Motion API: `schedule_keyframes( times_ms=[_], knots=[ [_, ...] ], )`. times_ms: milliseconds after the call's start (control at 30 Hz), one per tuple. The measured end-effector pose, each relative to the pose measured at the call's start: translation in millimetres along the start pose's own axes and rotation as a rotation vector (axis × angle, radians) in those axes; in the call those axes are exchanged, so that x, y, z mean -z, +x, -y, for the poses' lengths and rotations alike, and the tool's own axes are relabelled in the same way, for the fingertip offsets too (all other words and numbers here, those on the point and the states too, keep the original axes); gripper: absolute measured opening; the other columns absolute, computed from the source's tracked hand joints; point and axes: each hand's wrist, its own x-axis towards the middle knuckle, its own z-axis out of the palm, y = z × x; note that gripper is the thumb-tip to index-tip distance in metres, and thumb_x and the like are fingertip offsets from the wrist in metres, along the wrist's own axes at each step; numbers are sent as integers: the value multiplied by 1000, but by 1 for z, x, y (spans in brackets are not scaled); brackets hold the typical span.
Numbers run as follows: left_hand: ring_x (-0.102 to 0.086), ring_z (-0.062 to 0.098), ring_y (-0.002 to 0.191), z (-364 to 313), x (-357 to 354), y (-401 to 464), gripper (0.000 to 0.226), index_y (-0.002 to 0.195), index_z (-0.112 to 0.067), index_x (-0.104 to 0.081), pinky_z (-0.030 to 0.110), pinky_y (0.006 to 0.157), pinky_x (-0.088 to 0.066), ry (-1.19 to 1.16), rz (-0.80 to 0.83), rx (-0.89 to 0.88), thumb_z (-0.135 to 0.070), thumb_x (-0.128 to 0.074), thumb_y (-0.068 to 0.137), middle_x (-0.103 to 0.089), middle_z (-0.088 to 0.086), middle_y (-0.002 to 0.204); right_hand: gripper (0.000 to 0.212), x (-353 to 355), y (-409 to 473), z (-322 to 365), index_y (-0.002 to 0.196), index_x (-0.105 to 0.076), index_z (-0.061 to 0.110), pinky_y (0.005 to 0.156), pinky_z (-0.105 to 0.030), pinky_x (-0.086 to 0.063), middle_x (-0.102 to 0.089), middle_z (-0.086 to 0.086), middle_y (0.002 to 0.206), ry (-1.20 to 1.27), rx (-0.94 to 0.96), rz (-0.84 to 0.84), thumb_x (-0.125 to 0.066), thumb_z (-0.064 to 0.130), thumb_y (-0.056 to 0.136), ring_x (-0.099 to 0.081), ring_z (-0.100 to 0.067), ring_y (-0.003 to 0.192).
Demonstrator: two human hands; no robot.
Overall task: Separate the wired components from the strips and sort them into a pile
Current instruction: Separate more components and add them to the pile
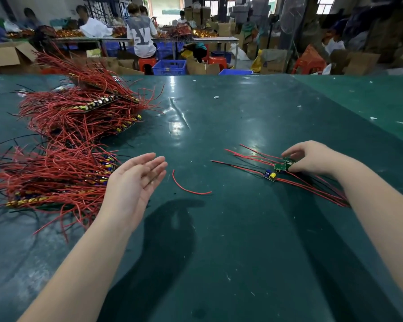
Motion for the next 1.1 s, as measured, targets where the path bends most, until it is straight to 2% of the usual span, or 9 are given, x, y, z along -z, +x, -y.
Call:
schedule_keyframes(
  times_ms=[167,400,500,567,667,767,967,1033,1100],
  knots=[
    [-73,15,75,-1,-3,-3,32,95,-1,-62,23,71,-59,13,-8,9,12,-33,94,-75,7,78,40,-4,7,0,118,-67,17,97,-33,-46,-67,-8,115,-138,9,-60,-74,14,79,-59,-26,111],
    [-73,14,70,3,-5,-2,32,94,-2,-62,22,68,-59,32,8,19,12,-33,93,-74,6,74,42,9,33,34,125,-61,8,98,-39,-42,-60,-21,124,-147,174,-406,-62,6,83,-55,-37,116],
    [-71,13,68,4,-4,-2,34,93,-4,-64,20,64,-58,87,3,12,12,-35,92,-74,5,75,41,-1,52,61,126,-60,7,94,-40,-41,-56,-20,123,-119,264,-512,-54,2,86,-52,-38,114],
    [-68,9,64,4,-4,-3,37,89,-8,-67,17,58,-54,171,-4,-4,11,-36,90,-75,2,76,41,-11,67,74,125,-61,11,92,-41,-40,-58,-16,122,-180,308,-510,-55,2,86,-52,-37,113],
    [-57,6,55,6,-3,-4,40,85,-14,-68,16,49,-37,297,-22,-41,11,-36,87,-74,-2,77,42,-26,85,89,123,-65,18,92,-40,-39,-64,-13,120,-288,278,-502,-58,3,85,-50,-36,112],
    [-42,5,46,6,-3,-3,40,85,-11,-67,13,40,-27,303,-32,-43,12,-34,86,-73,-2,74,42,-40,96,99,121,-66,15,92,-39,-42,-66,-13,119,-144,268,-456,-54,-2,85,-47,-35,114],
    [-50,4,47,8,-3,-3,39,85,-10,-68,12,46,-41,280,-23,-18,11,-35,88,-73,-1,74,47,-55,91,112,127,-61,10,102,-33,-36,-58,-16,130,63,311,-391,-48,-7,86,-52,-32,120],
    [-52,4,49,8,-2,-1,40,86,-10,-68,13,48,-44,268,-24,-17,11,-34,87,-73,-1,75,45,-49,85,109,123,-64,11,99,-33,-38,-59,-16,128,28,249,-356,-46,-6,85,-52,-33,119],
    [-53,5,49,7,-1,0,41,86,-10,-68,13,49,-45,263,-21,-12,12,-34,87,-73,-1,75,39,-35,72,103,120,-66,14,97,-32,-41,-62,-13,127,-77,212,-229,-49,2,87,-53,-32,119]
  ],
)
